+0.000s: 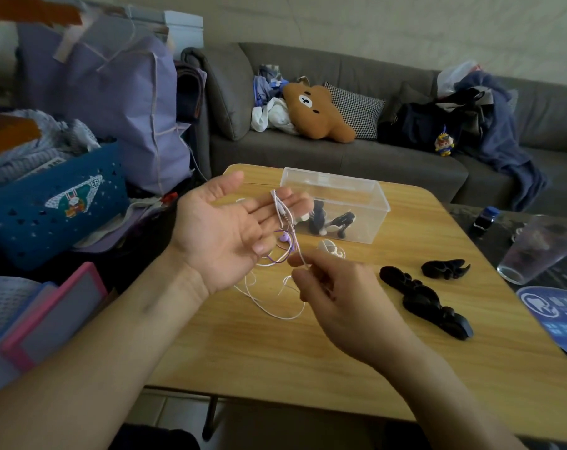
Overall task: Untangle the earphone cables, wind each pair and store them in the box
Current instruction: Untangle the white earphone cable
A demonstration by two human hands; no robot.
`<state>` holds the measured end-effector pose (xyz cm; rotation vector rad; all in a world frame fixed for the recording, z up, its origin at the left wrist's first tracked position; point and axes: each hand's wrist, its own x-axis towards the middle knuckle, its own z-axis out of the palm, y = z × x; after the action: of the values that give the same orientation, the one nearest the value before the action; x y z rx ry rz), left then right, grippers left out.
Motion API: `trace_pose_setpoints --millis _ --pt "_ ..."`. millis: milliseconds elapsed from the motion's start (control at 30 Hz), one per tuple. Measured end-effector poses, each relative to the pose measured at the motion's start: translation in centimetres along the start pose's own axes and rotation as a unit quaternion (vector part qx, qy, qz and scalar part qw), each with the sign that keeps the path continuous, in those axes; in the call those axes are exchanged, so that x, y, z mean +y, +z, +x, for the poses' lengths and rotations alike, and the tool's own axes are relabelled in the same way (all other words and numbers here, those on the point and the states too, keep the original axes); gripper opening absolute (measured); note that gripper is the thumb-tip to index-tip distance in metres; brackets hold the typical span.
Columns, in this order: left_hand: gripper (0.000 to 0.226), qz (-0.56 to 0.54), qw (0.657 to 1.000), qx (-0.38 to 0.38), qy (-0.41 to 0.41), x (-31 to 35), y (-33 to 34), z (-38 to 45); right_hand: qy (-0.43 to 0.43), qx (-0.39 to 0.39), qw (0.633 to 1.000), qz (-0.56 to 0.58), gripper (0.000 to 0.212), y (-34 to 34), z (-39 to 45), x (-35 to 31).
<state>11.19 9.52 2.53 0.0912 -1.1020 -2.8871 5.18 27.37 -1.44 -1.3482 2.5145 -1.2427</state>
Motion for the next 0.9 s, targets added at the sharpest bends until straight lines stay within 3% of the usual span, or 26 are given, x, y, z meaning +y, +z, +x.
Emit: trace_pose_setpoints --millis 67,100,167,233,300,433,500,533,633,767,900 --pt "0.044 0.113 0.992 0.030 0.040 -0.5 0.3 0.0 -0.015 -0.019 0.999 -0.027 0.024 0.2 0.0 0.3" --pt "0.032 0.217 0.972 0.052 0.073 -0.9 0.5 0.1 -0.028 -0.018 0.999 -0.038 0.024 0.2 0.0 0.2" --pt "0.013 0.398 0.904 0.063 0.144 -1.5 0.8 -0.1 -0.094 0.009 0.994 -0.060 0.019 0.2 0.0 0.0" --pt "0.012 0.502 0.846 0.031 0.177 -2.1 0.7 -0.1 -0.164 0.049 0.981 -0.090 0.013 0.0 0.1 -0.3" --pt "0.017 0.572 0.803 0.004 0.168 -2.4 0.7 -0.3 -0.185 0.093 0.974 -0.096 0.016 -0.3 0.2 -0.4" --pt "0.028 0.605 0.788 -0.005 0.117 -2.1 0.6 -0.5 -0.181 0.133 0.973 -0.051 0.015 -1.2 0.2 -0.1" --pt "0.031 0.639 0.765 -0.007 0.076 -1.9 0.1 -0.5 -0.157 0.150 0.976 -0.007 0.003 -1.6 0.2 0.2" --pt "0.032 0.655 0.754 -0.009 0.051 -1.9 -0.1 -0.5 -0.141 0.163 0.977 0.002 0.009 -1.9 0.3 0.3" --pt "0.032 0.625 0.780 -0.027 -0.020 -1.8 -0.3 -0.5 -0.106 0.148 0.983 0.017 0.021 -2.6 0.5 1.2" --pt "0.024 0.527 0.843 -0.087 -0.061 -1.1 -0.2 -0.6 -0.120 0.126 0.983 -0.060 0.010 -3.1 0.9 2.2" --pt "0.029 0.321 0.944 -0.070 -0.027 -0.3 -0.2 -0.6 -0.064 0.156 0.979 -0.116 0.005 -3.3 1.4 3.7"
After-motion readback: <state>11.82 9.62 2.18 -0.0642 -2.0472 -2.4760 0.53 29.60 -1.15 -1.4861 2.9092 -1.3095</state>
